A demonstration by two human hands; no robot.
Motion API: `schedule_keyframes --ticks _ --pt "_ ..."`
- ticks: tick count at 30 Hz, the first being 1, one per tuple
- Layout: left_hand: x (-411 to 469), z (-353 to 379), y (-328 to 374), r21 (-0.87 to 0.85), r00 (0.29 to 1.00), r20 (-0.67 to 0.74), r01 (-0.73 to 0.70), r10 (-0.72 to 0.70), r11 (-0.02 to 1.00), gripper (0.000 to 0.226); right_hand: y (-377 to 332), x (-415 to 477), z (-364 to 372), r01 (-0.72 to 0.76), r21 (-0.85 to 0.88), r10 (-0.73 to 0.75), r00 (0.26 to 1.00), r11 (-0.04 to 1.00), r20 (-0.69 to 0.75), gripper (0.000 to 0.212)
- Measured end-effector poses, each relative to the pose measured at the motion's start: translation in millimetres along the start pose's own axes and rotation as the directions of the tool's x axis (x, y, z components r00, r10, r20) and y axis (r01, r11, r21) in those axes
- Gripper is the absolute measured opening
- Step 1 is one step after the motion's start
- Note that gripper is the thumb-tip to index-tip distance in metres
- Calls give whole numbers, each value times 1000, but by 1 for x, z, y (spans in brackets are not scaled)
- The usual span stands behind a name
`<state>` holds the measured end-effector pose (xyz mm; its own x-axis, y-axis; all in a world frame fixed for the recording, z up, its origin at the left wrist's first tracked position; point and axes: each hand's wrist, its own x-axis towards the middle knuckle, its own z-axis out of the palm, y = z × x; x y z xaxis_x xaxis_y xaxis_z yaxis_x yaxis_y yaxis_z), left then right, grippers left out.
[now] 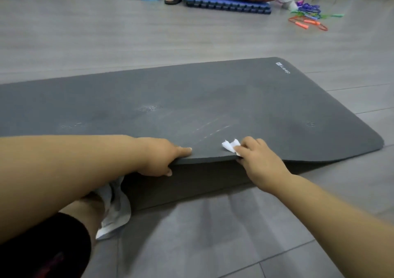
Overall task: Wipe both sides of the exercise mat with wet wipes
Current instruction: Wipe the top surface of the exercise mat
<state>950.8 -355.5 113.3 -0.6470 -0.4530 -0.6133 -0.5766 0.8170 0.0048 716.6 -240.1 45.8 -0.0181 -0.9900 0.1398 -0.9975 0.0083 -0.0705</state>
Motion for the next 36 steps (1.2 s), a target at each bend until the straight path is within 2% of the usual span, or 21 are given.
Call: schedule_keyframes --ticks 4,7,10,13,16,21,25,27,31,34,36 --pt "10 2 43 129 997 82 -18 7 991 61 6 -26 25 81 72 -80 997 994 -11 9" --pt "2 8 54 185 992 124 -22 -1 982 59 2 -43 38 35 132 -40 998 991 38 9" --pt "-11 8 56 256 987 161 -60 19 965 58 -14 -60 37 28 211 -25 999 977 -20 16" --pt "-34 10 50 245 980 195 -69 21 967 57 -42 -76 35 45 276 -42 999 960 -18 32" --pt "-56 25 40 208 963 268 -49 -9 977 55 -74 -89 41 79 354 -89 996 932 13 36" --pt "-80 65 37 202 927 374 -50 -30 978 44 -119 -118 60 91 472 -176 975 877 139 31" --pt "-74 92 45 246 952 303 -40 -37 969 31 -131 -132 72 14 507 -191 935 862 299 24" --pt "-62 102 50 257 969 247 -45 -21 965 40 -130 -133 74 -53 516 -153 925 855 348 25" --pt "-39 126 53 101 983 173 -78 60 992 54 -101 -134 74 -225 496 -26 893 838 449 37" --pt "-18 133 61 72 977 213 -39 23 997 63 -55 -138 80 -396 462 204 889 794 410 37" --pt "-3 136 64 106 988 157 -9 -8 994 61 -18 -142 85 -540 320 411 824 779 390 30"
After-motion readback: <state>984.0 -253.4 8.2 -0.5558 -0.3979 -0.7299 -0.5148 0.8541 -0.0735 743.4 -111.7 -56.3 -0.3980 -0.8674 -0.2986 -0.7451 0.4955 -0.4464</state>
